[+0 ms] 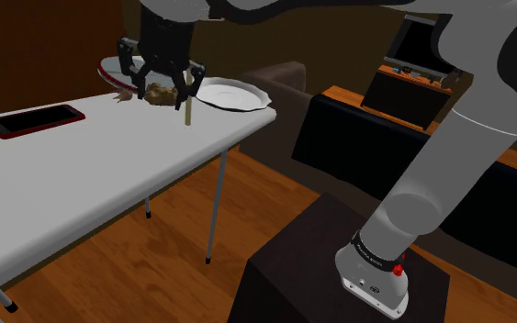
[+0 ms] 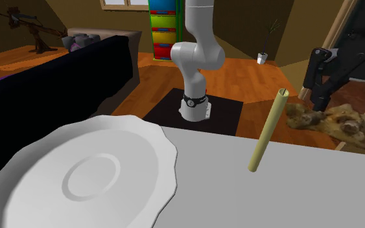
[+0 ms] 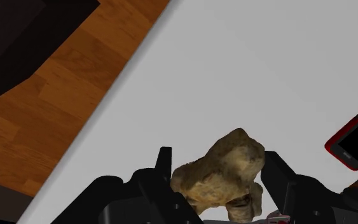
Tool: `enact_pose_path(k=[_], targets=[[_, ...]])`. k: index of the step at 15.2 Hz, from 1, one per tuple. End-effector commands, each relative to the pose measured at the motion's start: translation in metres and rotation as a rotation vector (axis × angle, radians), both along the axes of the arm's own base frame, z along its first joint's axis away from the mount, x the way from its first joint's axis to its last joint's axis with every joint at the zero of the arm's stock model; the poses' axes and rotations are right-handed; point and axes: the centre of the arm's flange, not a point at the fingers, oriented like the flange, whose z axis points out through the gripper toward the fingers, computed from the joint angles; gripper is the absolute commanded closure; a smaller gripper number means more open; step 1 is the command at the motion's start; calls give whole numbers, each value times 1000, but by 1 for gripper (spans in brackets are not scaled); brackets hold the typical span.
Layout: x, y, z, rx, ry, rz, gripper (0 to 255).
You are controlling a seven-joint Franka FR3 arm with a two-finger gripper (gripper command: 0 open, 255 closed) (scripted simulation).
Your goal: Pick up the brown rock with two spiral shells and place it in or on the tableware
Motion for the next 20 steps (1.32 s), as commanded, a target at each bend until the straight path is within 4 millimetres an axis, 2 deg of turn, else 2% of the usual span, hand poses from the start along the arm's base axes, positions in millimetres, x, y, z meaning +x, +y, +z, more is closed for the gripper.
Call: enact_pose_path(k=[1,20], targets=[[9,-18,3,0,1,1,255],[104,-250,9,0,1,1,255]])
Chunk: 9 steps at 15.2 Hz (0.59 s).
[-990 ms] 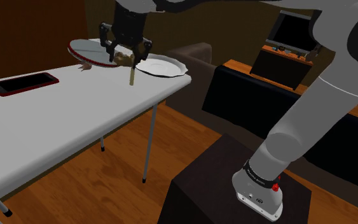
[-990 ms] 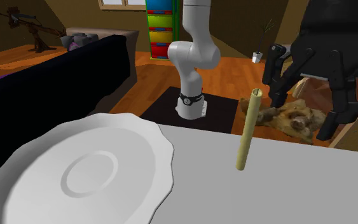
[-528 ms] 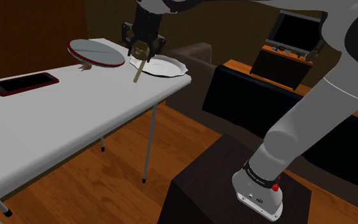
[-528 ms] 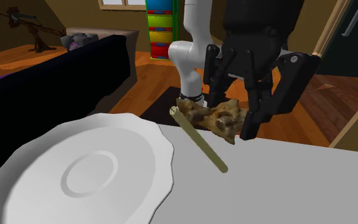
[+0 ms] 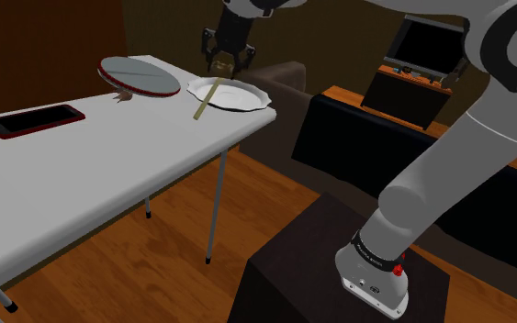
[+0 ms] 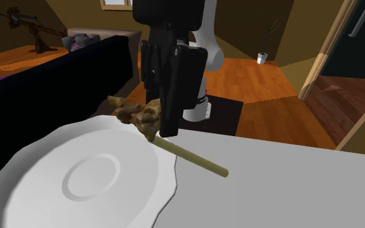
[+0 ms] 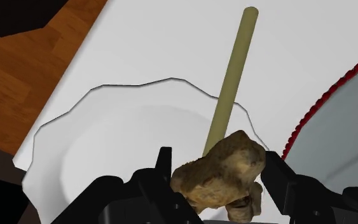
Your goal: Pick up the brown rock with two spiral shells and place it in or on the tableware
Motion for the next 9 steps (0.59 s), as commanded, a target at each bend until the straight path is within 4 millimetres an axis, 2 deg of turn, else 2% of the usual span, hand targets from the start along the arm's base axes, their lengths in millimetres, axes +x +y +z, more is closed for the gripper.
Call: enact_pose_path(k=[1,6,9], targets=[[11,-26,0,0,0,1,255],[36,-85,1,0,0,1,255],[36,-85,-15,0,0,2,255]])
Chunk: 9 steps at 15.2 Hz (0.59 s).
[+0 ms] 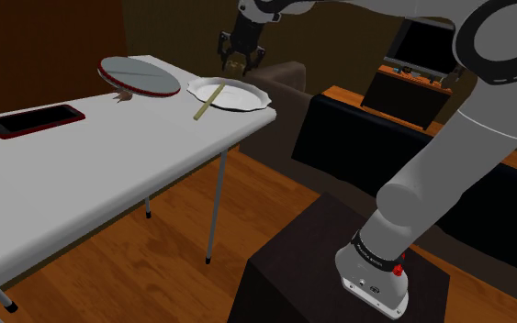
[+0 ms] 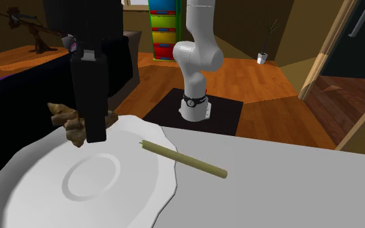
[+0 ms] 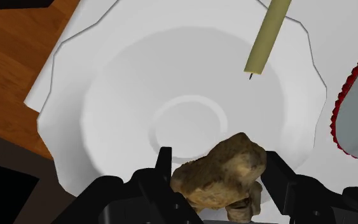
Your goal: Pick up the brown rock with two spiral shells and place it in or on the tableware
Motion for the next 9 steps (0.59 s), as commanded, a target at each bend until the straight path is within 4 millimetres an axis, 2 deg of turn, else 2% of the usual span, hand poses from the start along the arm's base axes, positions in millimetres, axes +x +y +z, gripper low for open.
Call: enact_pose_path(k=[1,9], targets=[[1,-1,-10,0,-1,1,255],[1,-1,-52,0,-1,1,255]])
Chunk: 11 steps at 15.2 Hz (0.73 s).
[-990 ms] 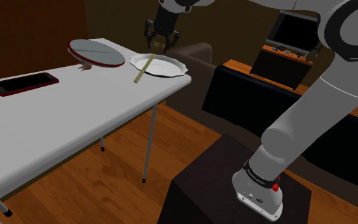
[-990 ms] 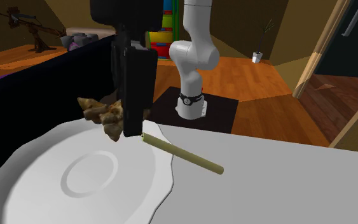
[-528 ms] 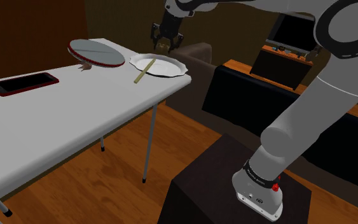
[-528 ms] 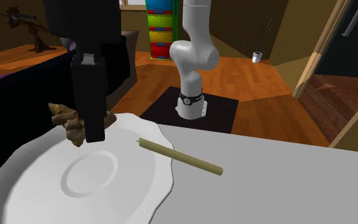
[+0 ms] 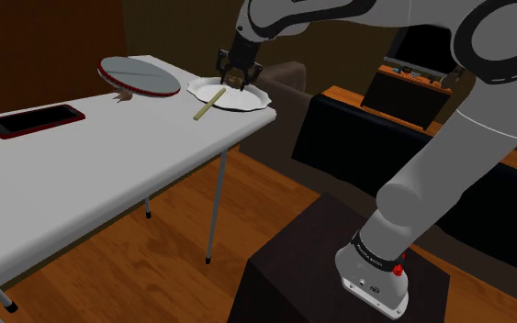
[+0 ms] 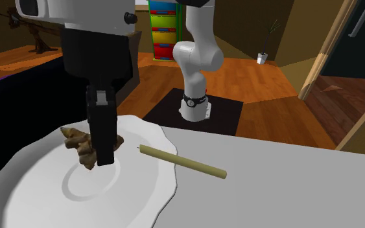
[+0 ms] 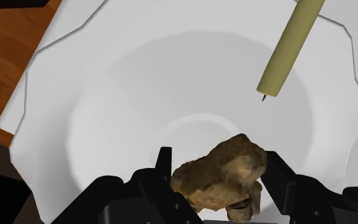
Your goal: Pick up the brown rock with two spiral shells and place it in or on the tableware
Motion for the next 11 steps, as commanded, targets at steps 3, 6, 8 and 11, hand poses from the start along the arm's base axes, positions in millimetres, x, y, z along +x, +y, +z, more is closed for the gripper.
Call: enact_pose_path(k=[3,6,8,11], targets=[[0,0,-20,0,0,0,255],[0,0,-20,0,0,0,255],[0,0,-20,0,0,0,255],[0,0,-20,0,0,0,0]])
